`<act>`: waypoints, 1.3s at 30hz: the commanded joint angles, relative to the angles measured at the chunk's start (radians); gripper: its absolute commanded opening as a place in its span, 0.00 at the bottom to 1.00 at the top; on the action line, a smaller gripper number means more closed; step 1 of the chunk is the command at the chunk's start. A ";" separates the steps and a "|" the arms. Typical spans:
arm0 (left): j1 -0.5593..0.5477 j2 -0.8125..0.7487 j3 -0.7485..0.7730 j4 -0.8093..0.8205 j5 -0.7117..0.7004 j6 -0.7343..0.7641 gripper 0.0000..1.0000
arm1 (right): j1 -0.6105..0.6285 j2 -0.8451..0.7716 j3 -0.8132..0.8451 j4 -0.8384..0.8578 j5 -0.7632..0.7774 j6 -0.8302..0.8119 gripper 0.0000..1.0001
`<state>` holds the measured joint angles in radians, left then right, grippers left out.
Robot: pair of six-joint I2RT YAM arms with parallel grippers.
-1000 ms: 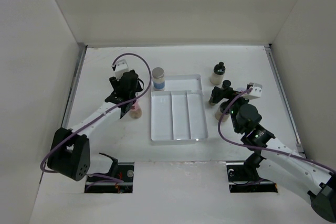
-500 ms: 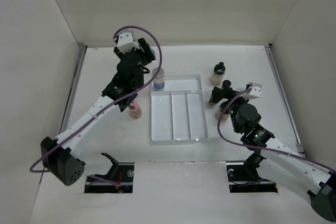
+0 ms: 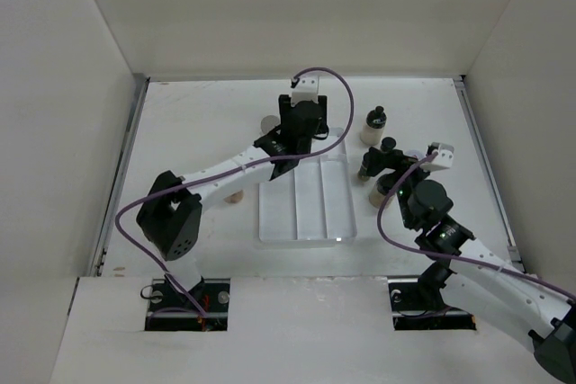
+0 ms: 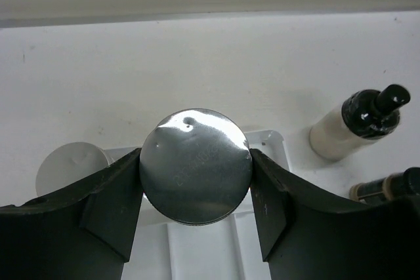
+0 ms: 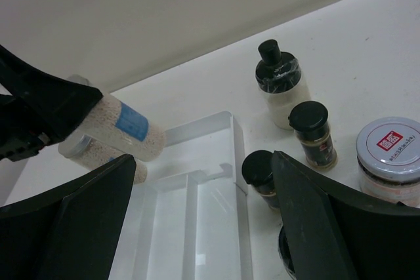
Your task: Organize the condiment bottles
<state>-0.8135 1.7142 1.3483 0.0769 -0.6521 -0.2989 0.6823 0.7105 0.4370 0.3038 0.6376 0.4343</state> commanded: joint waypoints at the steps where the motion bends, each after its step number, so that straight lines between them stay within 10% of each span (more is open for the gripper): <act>1: -0.006 -0.031 0.037 0.127 -0.027 0.015 0.37 | 0.003 -0.014 0.031 0.043 -0.009 0.001 0.90; 19: 0.012 0.100 -0.061 0.210 -0.026 0.012 0.40 | -0.002 -0.020 0.028 0.041 -0.007 0.003 0.90; 31: 0.021 0.081 -0.124 0.250 -0.047 0.004 0.82 | -0.002 -0.023 0.026 0.043 0.000 0.003 0.93; 39: -0.008 -0.102 -0.139 0.235 -0.035 0.012 0.88 | -0.002 -0.017 0.026 0.044 0.002 0.003 0.94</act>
<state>-0.8043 1.7683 1.2182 0.2523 -0.6804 -0.2939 0.6819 0.6998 0.4370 0.3038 0.6376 0.4347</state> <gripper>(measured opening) 0.877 0.938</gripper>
